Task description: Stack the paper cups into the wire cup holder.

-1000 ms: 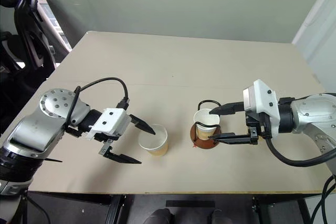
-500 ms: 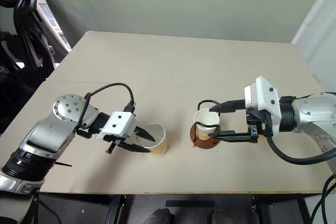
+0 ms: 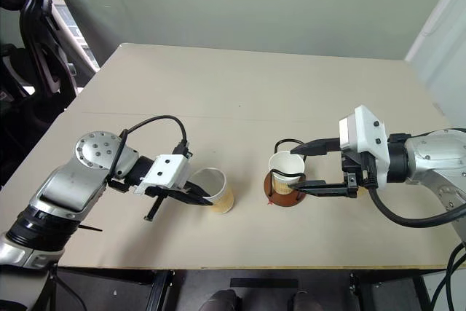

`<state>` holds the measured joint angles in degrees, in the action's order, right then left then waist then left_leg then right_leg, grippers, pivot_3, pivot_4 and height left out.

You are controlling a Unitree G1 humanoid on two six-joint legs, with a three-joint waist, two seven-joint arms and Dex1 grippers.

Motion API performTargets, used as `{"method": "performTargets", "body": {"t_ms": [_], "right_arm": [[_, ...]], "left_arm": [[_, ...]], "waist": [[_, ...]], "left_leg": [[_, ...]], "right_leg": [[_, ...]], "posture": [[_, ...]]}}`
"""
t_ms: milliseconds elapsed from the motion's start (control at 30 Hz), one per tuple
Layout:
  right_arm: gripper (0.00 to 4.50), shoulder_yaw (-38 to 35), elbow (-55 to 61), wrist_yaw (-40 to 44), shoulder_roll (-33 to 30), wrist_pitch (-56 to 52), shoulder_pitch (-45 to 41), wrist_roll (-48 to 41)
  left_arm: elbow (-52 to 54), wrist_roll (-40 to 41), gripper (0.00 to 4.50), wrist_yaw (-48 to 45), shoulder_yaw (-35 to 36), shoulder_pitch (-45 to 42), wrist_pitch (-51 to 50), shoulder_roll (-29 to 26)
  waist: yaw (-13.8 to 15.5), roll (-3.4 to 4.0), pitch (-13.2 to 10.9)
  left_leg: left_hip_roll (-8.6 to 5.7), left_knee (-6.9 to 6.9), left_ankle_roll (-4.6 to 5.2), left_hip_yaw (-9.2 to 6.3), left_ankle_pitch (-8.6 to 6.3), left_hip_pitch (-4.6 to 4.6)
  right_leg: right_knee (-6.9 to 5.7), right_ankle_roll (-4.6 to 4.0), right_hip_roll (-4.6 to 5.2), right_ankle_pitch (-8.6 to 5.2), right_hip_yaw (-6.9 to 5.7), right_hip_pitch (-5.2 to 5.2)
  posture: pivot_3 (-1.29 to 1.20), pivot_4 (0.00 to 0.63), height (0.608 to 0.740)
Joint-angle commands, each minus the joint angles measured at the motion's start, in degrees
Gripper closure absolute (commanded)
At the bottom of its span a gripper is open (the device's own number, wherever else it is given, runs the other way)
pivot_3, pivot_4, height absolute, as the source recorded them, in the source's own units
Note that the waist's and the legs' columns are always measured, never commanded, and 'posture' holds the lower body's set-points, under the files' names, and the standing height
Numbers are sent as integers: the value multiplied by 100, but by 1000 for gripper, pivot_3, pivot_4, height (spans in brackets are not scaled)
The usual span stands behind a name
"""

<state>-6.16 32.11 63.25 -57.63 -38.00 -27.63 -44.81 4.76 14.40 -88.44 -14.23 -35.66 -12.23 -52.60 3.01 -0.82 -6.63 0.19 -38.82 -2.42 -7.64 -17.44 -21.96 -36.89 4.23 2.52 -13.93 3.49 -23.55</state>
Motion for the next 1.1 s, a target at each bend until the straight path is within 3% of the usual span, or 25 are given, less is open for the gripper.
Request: {"method": "performTargets", "body": {"t_ms": [33,667,1100], "right_arm": [[1546,-190,-46,26,-154,126,36,167],[1546,-200,-814,73,-452,80,128,770],[1546,-615,-576,-73,-551,15,641,748]], "left_arm": [[-28,227,4474,-43,281,-439,-140,42],[-692,643,4474,-366,195,-2439,-305,849],[-1648,1038,4474,-406,-557,-3502,-21,1443]], "waist": [[2,0,0],[7,0,0],[39,-1,0]], "left_leg": [[0,0,0,0,0,-1],[0,-1,2,3,-1,-2],[1,-6,6,6,-3,-7]], "right_leg": [[0,0,0,0,0,0],[-1,4,2,2,0,3],[3,8,2,4,0,6]], "posture": [[0,150,740],[0,150,740],[0,150,740]]}}
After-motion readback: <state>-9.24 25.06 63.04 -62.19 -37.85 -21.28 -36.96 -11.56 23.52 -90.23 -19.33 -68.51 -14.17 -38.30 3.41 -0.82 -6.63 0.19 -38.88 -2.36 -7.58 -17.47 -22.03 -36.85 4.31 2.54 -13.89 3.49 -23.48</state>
